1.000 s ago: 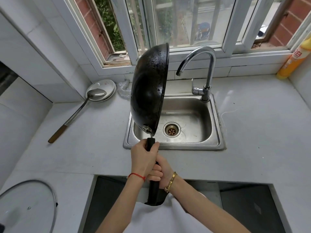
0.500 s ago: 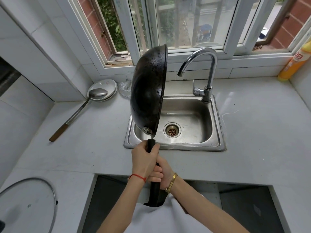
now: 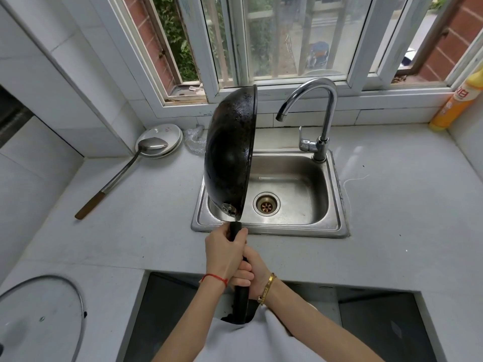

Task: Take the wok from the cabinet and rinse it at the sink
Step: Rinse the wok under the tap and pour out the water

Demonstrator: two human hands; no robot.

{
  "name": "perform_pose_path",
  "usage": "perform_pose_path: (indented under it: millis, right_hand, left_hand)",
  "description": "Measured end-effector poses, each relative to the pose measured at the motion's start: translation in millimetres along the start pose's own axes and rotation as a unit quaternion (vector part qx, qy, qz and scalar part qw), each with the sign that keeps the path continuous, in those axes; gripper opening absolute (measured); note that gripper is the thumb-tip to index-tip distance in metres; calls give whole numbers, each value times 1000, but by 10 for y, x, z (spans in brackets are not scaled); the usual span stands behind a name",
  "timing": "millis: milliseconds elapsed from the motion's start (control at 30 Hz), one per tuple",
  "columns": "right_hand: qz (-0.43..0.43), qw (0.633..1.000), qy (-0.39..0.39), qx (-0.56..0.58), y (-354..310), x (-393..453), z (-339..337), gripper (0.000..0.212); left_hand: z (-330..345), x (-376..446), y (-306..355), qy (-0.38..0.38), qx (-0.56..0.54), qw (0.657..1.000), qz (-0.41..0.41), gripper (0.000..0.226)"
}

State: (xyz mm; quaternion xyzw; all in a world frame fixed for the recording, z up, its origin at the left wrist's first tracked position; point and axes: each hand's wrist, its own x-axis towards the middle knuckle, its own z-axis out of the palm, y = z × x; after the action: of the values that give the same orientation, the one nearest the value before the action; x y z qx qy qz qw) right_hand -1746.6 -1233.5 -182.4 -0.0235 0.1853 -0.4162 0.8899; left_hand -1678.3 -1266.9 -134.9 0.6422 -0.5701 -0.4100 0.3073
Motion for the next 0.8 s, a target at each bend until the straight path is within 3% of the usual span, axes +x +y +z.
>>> perform_pose_path:
  millis: [167,367,667,800]
  right_hand:
    - [-2,1000,14,10,-14,-8,-15,70]
    - [-5,1000,7,-4,-61,-41,30,58]
    - [9,999,36,2,-101,-47,23,73]
    - [13,998,56,-41,-101,-49,34,68]
  left_hand:
    - [26,8,12,1,-1,1000,0,17]
    - [59,34,-8,3,-3,1000,-6,16]
    - [90,48,8,8,-4,1000,-2,17]
    - [90,18,-8,11,-11,1000,-5,18]
